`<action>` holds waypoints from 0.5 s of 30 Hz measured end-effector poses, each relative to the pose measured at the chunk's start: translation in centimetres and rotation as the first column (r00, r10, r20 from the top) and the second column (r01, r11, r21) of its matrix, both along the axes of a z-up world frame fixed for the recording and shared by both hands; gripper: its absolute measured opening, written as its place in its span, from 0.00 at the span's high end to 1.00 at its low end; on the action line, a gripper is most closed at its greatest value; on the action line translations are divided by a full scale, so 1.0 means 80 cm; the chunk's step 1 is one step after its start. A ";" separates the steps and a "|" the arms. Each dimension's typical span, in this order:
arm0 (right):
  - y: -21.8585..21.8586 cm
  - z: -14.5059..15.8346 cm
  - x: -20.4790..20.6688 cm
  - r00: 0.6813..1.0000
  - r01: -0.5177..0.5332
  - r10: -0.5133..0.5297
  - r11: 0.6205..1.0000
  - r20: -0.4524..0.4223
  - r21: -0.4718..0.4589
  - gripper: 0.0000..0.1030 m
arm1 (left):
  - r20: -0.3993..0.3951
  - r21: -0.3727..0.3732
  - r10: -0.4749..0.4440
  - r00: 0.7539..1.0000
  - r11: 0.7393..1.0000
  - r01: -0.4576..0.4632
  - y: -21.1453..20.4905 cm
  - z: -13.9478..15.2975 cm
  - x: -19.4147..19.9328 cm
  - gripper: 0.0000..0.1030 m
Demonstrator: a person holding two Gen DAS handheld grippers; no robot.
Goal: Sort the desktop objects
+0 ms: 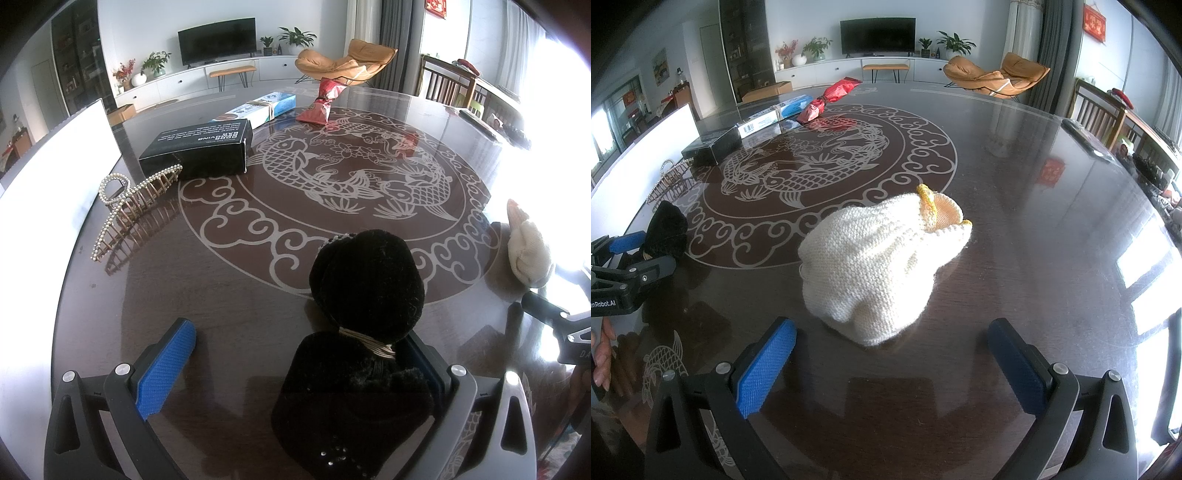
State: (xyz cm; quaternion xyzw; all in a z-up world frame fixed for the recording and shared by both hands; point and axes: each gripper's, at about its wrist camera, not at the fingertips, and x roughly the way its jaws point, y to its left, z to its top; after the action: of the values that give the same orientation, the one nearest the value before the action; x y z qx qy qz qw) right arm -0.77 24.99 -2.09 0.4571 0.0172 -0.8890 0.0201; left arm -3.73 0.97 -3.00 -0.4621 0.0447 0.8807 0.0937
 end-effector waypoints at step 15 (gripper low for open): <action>0.000 0.000 0.000 1.000 0.000 0.000 1.000 0.000 0.000 0.00 | 0.000 0.000 -0.001 1.000 1.000 0.001 0.000 0.000 0.000 0.00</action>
State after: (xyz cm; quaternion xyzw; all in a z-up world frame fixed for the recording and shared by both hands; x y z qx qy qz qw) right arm -0.78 24.99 -2.09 0.4570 0.0172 -0.8891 0.0200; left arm -3.73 0.98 -3.02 -0.4620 0.0448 0.8808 0.0939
